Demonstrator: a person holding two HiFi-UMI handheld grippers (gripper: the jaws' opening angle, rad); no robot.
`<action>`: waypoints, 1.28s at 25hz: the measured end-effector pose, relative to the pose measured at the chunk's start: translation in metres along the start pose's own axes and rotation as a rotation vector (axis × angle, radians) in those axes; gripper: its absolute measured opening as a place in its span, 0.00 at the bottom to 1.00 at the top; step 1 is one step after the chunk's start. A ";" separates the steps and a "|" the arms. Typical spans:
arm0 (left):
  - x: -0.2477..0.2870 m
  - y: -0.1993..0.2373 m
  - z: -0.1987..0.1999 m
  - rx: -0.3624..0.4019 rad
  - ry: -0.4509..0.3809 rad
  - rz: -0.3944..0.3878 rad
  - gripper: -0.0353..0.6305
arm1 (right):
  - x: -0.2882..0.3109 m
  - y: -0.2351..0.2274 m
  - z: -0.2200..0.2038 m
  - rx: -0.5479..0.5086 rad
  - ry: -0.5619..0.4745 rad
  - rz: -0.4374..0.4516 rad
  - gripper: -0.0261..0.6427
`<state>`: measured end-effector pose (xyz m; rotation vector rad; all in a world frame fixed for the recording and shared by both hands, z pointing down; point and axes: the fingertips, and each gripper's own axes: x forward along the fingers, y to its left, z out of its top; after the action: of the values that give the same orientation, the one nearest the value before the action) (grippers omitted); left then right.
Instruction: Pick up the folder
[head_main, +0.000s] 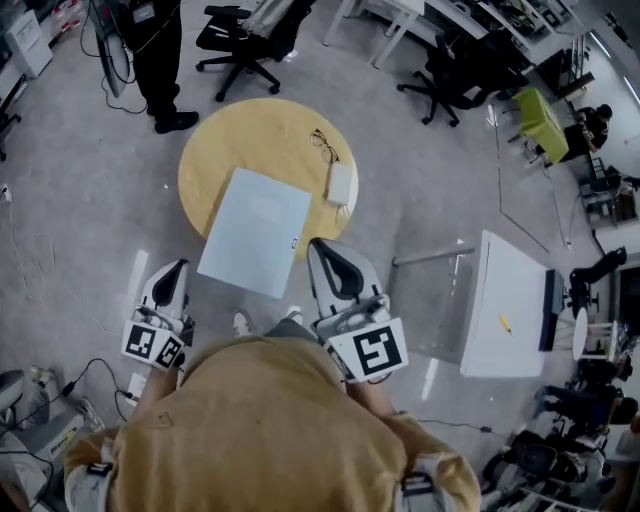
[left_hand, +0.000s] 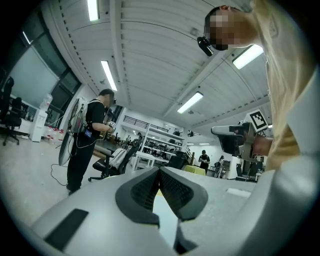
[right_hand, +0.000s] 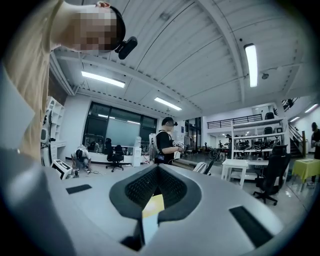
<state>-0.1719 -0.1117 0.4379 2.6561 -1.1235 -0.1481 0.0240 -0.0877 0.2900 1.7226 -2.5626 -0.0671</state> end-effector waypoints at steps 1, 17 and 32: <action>0.002 0.001 -0.003 -0.011 0.001 0.009 0.06 | 0.001 -0.002 0.000 0.001 -0.005 0.007 0.04; 0.007 0.029 -0.144 -0.588 0.162 0.119 0.06 | 0.006 -0.071 -0.033 0.034 0.029 0.123 0.04; 0.012 0.012 -0.254 -0.894 0.296 0.131 0.24 | -0.004 -0.099 -0.045 0.009 0.082 0.153 0.04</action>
<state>-0.1230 -0.0795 0.6854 1.7410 -0.8495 -0.1726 0.1201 -0.1219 0.3280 1.4929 -2.6274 0.0209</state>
